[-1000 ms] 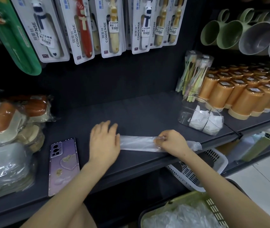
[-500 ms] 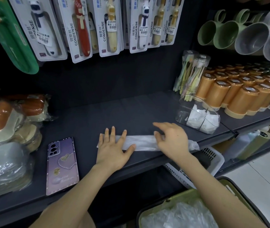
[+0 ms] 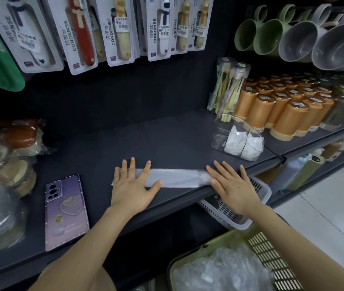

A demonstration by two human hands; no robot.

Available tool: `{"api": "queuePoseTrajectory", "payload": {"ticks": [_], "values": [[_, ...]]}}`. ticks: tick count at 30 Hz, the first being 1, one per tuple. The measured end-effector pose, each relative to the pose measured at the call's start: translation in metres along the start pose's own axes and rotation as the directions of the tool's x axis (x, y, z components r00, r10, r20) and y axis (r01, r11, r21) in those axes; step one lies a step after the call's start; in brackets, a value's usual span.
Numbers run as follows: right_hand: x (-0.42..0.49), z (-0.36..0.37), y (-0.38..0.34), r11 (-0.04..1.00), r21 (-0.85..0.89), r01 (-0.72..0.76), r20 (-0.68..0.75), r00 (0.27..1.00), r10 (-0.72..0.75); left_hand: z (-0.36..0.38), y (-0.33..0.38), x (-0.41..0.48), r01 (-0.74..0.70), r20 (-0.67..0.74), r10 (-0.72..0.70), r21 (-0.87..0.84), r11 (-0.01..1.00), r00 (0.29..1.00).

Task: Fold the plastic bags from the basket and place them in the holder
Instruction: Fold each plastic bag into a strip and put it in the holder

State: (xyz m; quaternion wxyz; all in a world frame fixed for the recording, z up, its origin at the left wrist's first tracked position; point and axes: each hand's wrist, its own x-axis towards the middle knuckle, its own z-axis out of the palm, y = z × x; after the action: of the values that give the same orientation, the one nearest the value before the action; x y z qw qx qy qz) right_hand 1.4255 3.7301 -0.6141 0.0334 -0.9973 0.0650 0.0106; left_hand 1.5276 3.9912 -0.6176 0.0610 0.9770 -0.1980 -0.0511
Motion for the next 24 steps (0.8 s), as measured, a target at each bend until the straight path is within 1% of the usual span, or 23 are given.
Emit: {"api": "queuePoseTrajectory", "payload": {"ticks": [2, 3, 4, 5, 6, 7, 8, 9, 10, 12, 13, 14, 15, 16, 17, 18, 19, 20, 21, 23, 24], "values": [[0.002, -0.005, 0.004, 0.996, 0.089, -0.003, 0.038, 0.999, -0.001, 0.001, -0.001, 0.000, -0.003, -0.010, 0.003, 0.002, 1.000, 1.000], [0.004, -0.007, 0.005, 0.988, 0.149, -0.029, 0.013, 1.000, 0.027, 0.001, -0.001, 0.000, -0.003, -0.012, 0.004, 0.007, 1.000, 1.000], [0.004, -0.008, 0.006, 0.976, 0.207, -0.061, -0.063, 0.995, 0.076, 0.001, -0.001, 0.000, -0.003, -0.013, 0.003, 0.008, 1.000, 1.000], [0.003, -0.008, 0.006, 0.965, 0.246, -0.096, -0.174, 0.975, 0.141, 0.001, -0.001, 0.000, -0.003, -0.009, 0.003, 0.002, 1.000, 1.000], [0.001, -0.010, 0.006, 0.953, 0.264, -0.148, -0.285, 0.932, 0.224, 0.001, -0.001, 0.001, -0.007, -0.003, 0.007, -0.004, 1.000, 1.000], [-0.002, -0.013, 0.007, 0.932, 0.282, -0.229, -0.349, 0.880, 0.322, 0.001, -0.003, 0.002, -0.017, 0.006, 0.017, -0.012, 1.000, 1.000], [-0.005, -0.015, 0.007, 0.892, 0.313, -0.326, -0.352, 0.833, 0.427, 0.000, -0.005, 0.004, -0.030, 0.009, 0.030, -0.027, 0.999, 1.000], [-0.010, -0.020, 0.005, 0.842, 0.341, -0.417, -0.306, 0.798, 0.519, -0.001, -0.007, 0.006, -0.046, 0.004, 0.046, -0.046, 0.998, 0.999], [-0.015, -0.021, 0.003, 0.799, 0.362, -0.480, -0.232, 0.784, 0.576, -0.002, -0.010, 0.008, -0.059, -0.002, 0.059, -0.067, 0.996, 0.998], [-0.024, -0.020, -0.001, 0.725, 0.456, -0.516, -0.074, 0.790, 0.608, -0.005, -0.014, 0.013, -0.096, -0.012, 0.096, -0.106, 0.990, 0.995], [-0.028, -0.018, -0.005, 0.657, 0.566, -0.497, 0.014, 0.803, 0.596, -0.006, -0.015, 0.014, -0.121, -0.013, 0.121, -0.123, 0.985, 0.993], [-0.032, -0.016, -0.009, 0.545, 0.699, -0.463, 0.095, 0.816, 0.571, -0.008, -0.016, 0.014, -0.147, -0.016, 0.146, -0.135, 0.980, 0.989], [-0.037, -0.014, -0.014, 0.401, 0.812, -0.424, 0.164, 0.825, 0.541, -0.009, -0.017, 0.015, -0.173, -0.027, 0.171, -0.140, 0.975, 0.985], [-0.041, -0.013, -0.019, 0.254, 0.886, -0.389, 0.219, 0.832, 0.509, -0.009, -0.017, 0.016, -0.191, -0.046, 0.186, -0.141, 0.971, 0.982], [-0.045, -0.015, -0.024, 0.141, 0.923, -0.358, 0.253, 0.841, 0.478, -0.010, -0.018, 0.017, -0.199, -0.076, 0.190, -0.142, 0.970, 0.979], [-0.049, -0.018, -0.028, 0.084, 0.936, -0.342, 0.268, 0.846, 0.462, -0.011, -0.019, 0.017, -0.200, -0.116, 0.185, -0.139, 0.970, 0.976], [-0.052, -0.021, -0.033, 0.058, 0.939, -0.338, 0.275, 0.844, 0.460, -0.012, -0.018, 0.016, -0.206, -0.174, 0.183, -0.127, 0.970, 0.968], [-0.056, -0.023, -0.037, 0.029, 0.941, -0.338, 0.285, 0.835, 0.470, -0.013, -0.015, 0.012, -0.223, -0.250, 0.191, -0.108, 0.969, 0.949], [-0.059, -0.025, -0.040, -0.015, 0.942, -0.336, 0.301, 0.822, 0.483, -0.014, -0.011, 0.006, -0.257, -0.350, 0.211, -0.090, 0.962, 0.913], [-0.066, -0.028, -0.046, -0.133, 0.936, -0.327, 0.349, 0.795, 0.496, -0.011, 0.005, -0.012, -0.364, -0.546, 0.256, -0.097, 0.926, 0.798], [-0.069, -0.029, -0.049, -0.195, 0.927, -0.320, 0.375, 0.788, 0.489, -0.009, 0.015, -0.023, -0.435, -0.589, 0.293, -0.111, 0.893, 0.753]]}}
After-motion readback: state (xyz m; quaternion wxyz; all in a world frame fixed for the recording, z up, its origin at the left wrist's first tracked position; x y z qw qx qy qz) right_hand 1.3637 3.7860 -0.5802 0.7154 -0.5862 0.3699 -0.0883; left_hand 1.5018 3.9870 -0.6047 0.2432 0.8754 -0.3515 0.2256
